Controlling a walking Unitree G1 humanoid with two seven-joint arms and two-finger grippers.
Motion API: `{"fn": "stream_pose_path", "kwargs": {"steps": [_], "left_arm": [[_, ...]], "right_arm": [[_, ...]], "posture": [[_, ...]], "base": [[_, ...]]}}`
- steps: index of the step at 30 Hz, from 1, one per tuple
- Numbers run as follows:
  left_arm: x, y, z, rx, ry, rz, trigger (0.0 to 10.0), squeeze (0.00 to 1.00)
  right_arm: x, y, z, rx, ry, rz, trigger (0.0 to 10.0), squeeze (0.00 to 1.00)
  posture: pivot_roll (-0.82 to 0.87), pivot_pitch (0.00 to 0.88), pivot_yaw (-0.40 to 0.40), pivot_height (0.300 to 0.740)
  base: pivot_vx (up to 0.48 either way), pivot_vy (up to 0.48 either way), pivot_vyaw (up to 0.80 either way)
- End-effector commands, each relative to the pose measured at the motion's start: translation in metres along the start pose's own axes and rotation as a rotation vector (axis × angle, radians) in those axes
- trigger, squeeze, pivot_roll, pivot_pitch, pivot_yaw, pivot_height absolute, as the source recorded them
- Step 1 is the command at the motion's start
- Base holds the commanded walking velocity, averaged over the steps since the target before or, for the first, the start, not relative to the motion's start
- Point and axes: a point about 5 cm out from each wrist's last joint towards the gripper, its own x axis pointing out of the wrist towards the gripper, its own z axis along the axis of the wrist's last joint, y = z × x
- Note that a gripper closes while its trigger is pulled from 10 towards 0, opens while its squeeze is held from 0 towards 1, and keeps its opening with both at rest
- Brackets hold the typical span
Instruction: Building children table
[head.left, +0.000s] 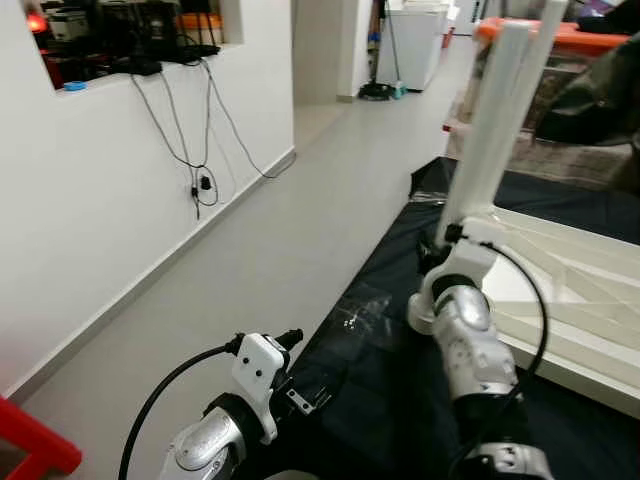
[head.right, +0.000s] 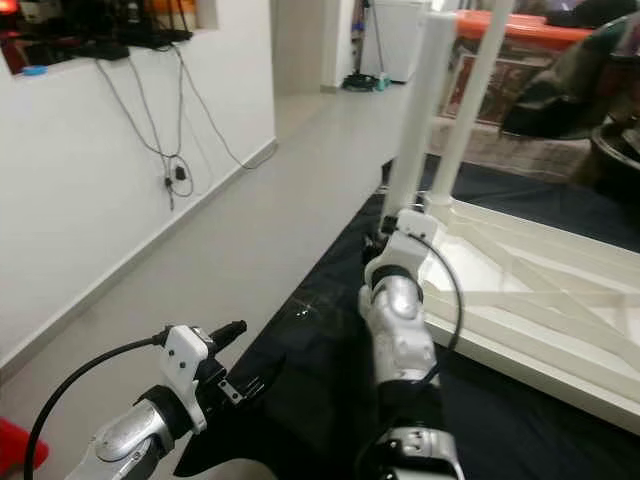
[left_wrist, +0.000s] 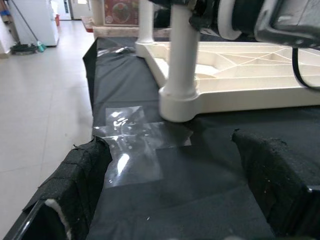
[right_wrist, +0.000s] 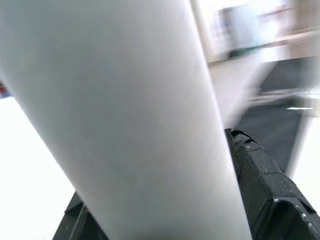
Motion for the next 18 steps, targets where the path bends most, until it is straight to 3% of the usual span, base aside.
{"fn": "stream_pose_path", "kwargs": {"steps": [1,5,7,13,14,15,18], "left_arm": [[-0.001,0.001,-0.004,0.004,0.016,0.001,10.0,0.00],[-0.001,0.001,-0.003,0.004,0.015,0.001,10.0,0.00],[-0.001,0.001,-0.003,0.003,0.015,0.003,10.0,0.00],[-0.001,0.000,-0.004,0.002,0.015,0.005,10.0,0.00],[-0.001,0.000,-0.004,0.002,0.015,0.005,10.0,0.00],[-0.001,0.000,-0.004,0.001,0.015,0.004,10.0,0.00],[-0.001,0.000,-0.004,0.001,0.015,0.003,10.0,0.00]], "right_arm": [[0.000,0.031,-0.008,0.070,0.071,0.318,10.0,0.00],[-0.032,0.040,-0.009,0.033,0.222,0.792,10.0,0.00],[-0.044,0.043,-0.011,0.007,0.297,0.940,10.0,0.00],[-0.047,0.043,-0.018,-0.064,0.370,1.049,10.0,0.00],[-0.046,0.042,-0.019,-0.088,0.381,1.053,7.8,0.00],[-0.043,0.040,-0.022,-0.115,0.386,1.032,0.0,0.00],[-0.036,0.037,-0.023,-0.143,0.380,0.970,0.0,0.00]], "posture": [[0.09,0.014,-0.014,0.740],[0.10,0.015,-0.018,0.740],[0.10,0.015,-0.019,0.740],[0.10,0.012,-0.019,0.740],[0.10,0.012,-0.019,0.740],[0.10,0.010,-0.021,0.740],[0.10,0.008,-0.021,0.740]], "base": [[0.000,0.000,0.00],[0.000,0.000,0.00],[0.000,0.000,0.00],[0.000,0.000,0.00],[0.000,0.000,0.00],[0.000,0.000,0.00],[0.000,0.000,0.00]]}}
